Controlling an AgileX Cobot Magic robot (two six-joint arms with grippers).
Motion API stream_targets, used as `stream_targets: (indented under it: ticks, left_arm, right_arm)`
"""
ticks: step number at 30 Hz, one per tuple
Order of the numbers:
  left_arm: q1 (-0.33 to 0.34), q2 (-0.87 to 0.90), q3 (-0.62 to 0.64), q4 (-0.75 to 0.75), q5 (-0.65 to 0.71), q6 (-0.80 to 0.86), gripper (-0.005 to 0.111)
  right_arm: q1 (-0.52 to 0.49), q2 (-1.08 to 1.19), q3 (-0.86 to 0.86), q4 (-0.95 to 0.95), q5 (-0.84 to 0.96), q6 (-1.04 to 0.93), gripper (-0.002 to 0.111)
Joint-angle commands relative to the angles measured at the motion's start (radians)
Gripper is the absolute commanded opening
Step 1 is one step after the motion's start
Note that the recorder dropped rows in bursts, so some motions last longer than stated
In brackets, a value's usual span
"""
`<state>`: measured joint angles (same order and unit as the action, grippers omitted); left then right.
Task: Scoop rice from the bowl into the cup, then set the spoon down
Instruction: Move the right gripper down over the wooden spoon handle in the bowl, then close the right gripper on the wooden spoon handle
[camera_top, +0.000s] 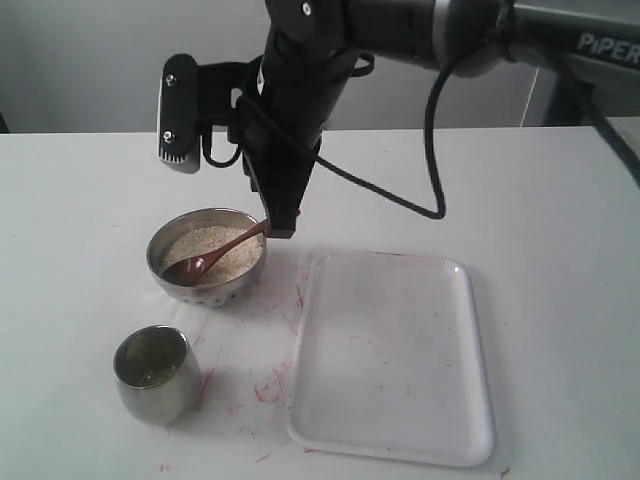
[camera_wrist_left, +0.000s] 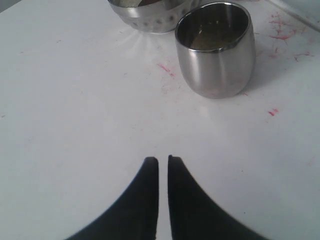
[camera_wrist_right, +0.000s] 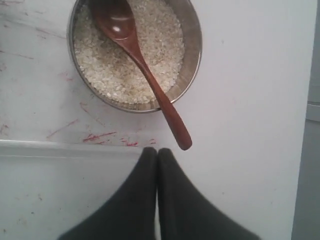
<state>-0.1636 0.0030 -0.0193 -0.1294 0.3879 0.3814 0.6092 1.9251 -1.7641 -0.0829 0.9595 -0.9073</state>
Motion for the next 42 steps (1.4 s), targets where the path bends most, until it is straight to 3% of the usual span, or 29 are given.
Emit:
stream_targets:
  ticks: [1,7,24,27,28,31,42]
  left_arm:
    - [-0.005,-0.003,0.007,-0.011,0.025,0.000,0.014]
    - [-0.005,-0.003,0.007,-0.011,0.025,0.000,0.014]
    - [-0.005,-0.003,0.007,-0.011,0.025,0.000,0.014]
    - [-0.005,-0.003,0.007,-0.011,0.025,0.000,0.014]
    - [-0.005,-0.003,0.007,-0.011,0.025,0.000,0.014]
    - [-0.005,-0.003,0.007,-0.011,0.025,0.000,0.014]
    - [-0.005,-0.003,0.007,-0.011,0.025,0.000,0.014]
  right_arm:
    - [0.000,0.039,-0.009,-0.046,-0.008,-0.017,0.000]
    - [0.000,0.094,-0.009,-0.204,-0.036,-0.014,0.000]
    - [-0.057,0.188,-0.020,-0.183,-0.206,-0.005,0.001]
    - [-0.057,0.196,-0.020,-0.184,-0.210,-0.007,0.015]
    - [-0.057,0.198,-0.018,-0.187,-0.205,-0.018,0.027]
    - [-0.057,0.200,-0.018,-0.183,-0.205,-0.060,0.048]
    - [-0.052,0.248,-0.018,-0.181,-0.205,-0.077,0.051]
